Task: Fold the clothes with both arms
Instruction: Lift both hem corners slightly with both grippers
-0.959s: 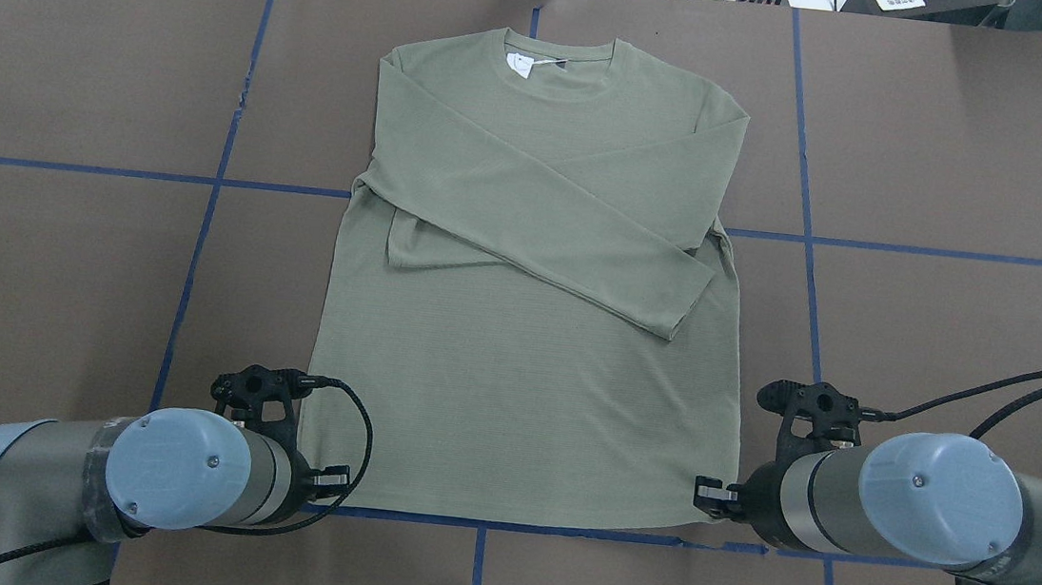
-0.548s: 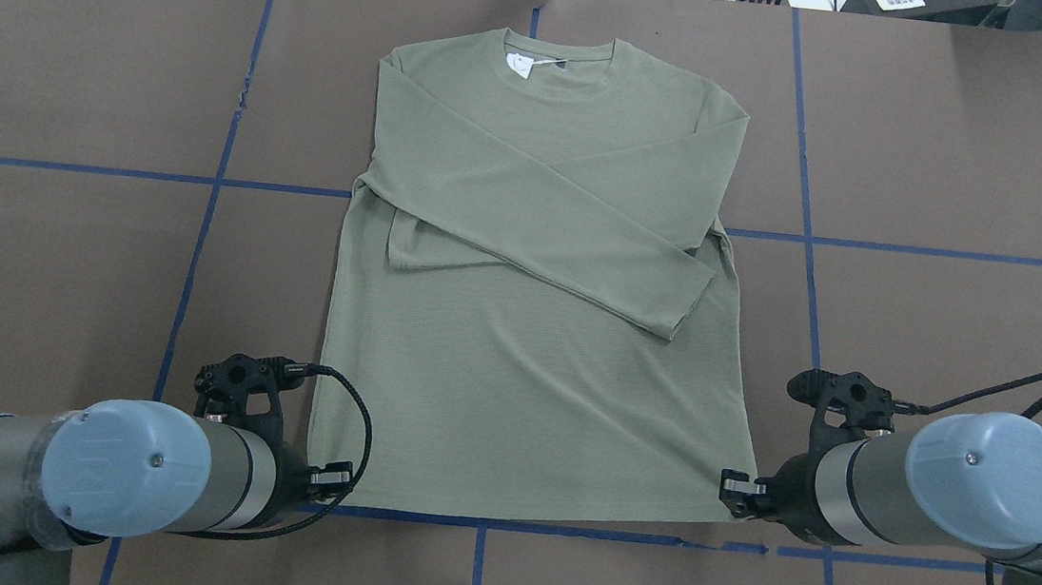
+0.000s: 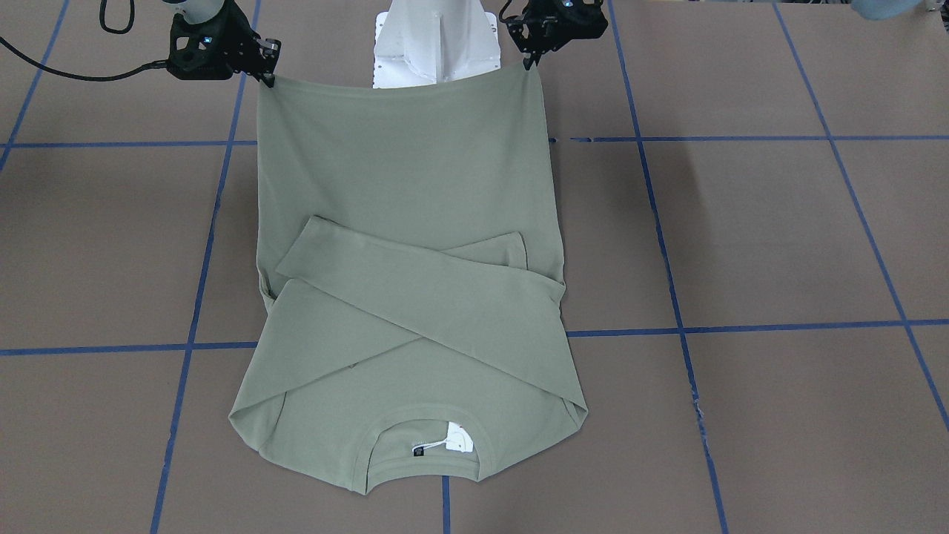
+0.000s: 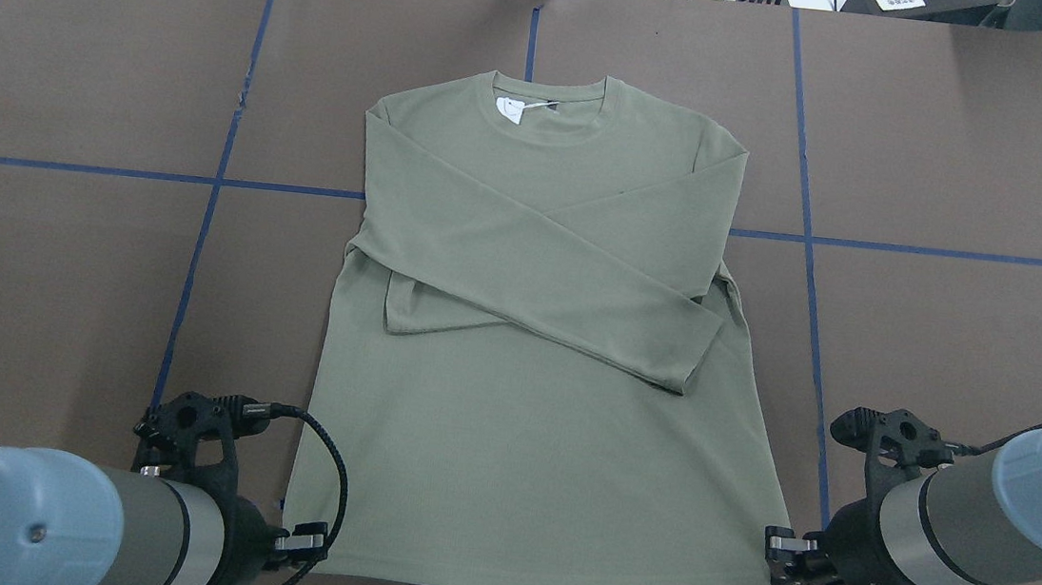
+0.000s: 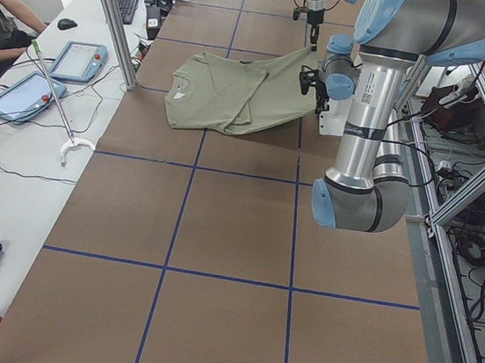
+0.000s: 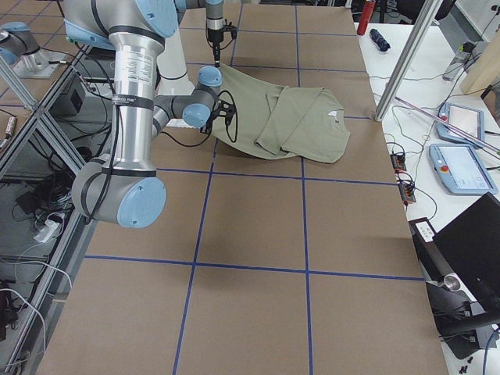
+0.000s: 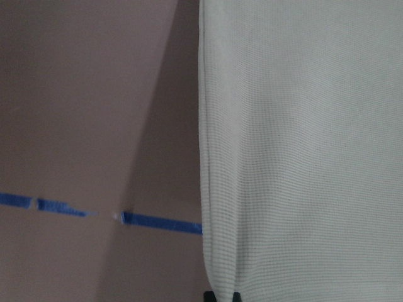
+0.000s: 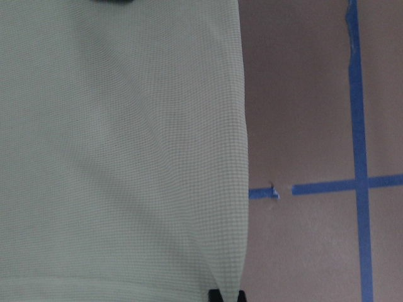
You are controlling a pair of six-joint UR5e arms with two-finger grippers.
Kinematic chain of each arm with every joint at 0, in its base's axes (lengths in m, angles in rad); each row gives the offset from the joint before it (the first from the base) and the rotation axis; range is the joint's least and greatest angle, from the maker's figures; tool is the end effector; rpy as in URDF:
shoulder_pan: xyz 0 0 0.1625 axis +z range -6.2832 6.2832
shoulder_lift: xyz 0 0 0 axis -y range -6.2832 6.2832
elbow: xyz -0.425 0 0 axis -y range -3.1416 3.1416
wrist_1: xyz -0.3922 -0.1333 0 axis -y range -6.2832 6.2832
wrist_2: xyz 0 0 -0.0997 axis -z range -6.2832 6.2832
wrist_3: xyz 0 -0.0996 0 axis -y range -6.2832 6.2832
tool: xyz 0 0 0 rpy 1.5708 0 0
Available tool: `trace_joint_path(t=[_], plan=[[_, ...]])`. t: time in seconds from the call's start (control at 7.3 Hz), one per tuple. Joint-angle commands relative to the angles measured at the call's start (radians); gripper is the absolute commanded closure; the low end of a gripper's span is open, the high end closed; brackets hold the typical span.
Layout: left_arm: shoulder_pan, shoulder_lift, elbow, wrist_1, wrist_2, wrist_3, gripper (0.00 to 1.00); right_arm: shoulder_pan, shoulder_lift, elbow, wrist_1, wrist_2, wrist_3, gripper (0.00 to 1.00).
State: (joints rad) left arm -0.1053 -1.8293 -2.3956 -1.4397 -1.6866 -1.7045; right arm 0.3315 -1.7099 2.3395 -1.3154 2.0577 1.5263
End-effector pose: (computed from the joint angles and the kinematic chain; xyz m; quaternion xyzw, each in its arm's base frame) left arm 0.4156 -0.1664 0.2030 -0.0579 0.4568 -0.0794 0.8841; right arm -0.3399 -0.2087 0.3310 -0.1363 -0.4490 0.0233 0.8828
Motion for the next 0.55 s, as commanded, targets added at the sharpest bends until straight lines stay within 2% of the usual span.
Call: trace_joint_path(t=[0.0,0.27,0.41], plan=[[0.062,-0.007,-0.063,0.074,-0.005,-0.040,1.00,-0.020,-0.013,0.037,-0.001,0.050,0.000,1.00],[0.043,-0.034,-0.039,0.074,-0.022,-0.029,1.00,0.055,0.022,0.014,-0.001,0.047,-0.014,1.00],[-0.029,-0.065,-0.018,0.074,-0.021,-0.026,1.00,0.137,0.089,-0.021,-0.001,0.048,-0.017,1.00]])
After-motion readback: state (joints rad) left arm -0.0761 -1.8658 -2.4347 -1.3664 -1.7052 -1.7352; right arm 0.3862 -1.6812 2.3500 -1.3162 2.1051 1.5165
